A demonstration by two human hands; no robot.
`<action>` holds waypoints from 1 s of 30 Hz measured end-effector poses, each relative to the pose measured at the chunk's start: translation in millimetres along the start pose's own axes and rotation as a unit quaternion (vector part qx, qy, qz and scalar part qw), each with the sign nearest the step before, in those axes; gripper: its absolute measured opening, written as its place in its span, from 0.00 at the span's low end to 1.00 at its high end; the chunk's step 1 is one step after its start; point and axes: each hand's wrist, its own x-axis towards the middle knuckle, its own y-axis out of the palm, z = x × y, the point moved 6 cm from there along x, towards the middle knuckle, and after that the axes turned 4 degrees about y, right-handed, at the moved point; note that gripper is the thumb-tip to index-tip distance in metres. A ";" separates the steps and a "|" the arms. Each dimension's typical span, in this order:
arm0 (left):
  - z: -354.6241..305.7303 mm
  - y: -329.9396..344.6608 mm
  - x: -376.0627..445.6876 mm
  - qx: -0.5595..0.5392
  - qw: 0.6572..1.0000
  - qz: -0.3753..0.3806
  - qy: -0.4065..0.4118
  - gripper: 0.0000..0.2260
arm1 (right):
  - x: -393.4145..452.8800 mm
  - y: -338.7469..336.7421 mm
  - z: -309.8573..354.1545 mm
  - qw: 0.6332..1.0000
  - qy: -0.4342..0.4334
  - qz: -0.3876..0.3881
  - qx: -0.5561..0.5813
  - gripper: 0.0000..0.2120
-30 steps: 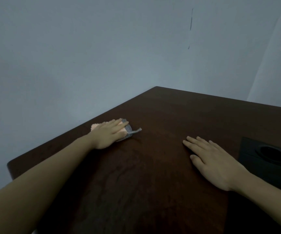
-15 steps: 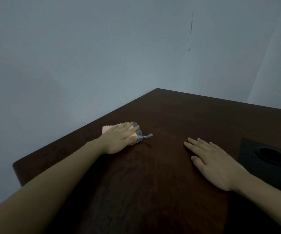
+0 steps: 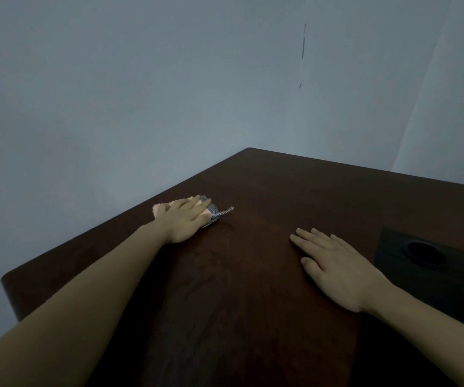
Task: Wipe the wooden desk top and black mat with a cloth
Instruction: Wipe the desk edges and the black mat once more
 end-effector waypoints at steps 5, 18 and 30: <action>-2.8 0.6 -10.1 -0.016 1.000 0.015 0.002 0.25 | 1.9 1.7 -1.5 1.000 -0.002 0.005 -0.002 0.26; 8.1 -1.9 10.0 -0.018 1.000 -0.004 0.008 0.26 | -1.0 -0.7 1.3 1.000 0.003 0.006 -0.005 0.25; -29.5 7.5 -37.3 -0.042 0.988 0.018 0.149 0.43 | -2.5 0.4 2.4 1.000 -0.003 0.004 0.001 0.25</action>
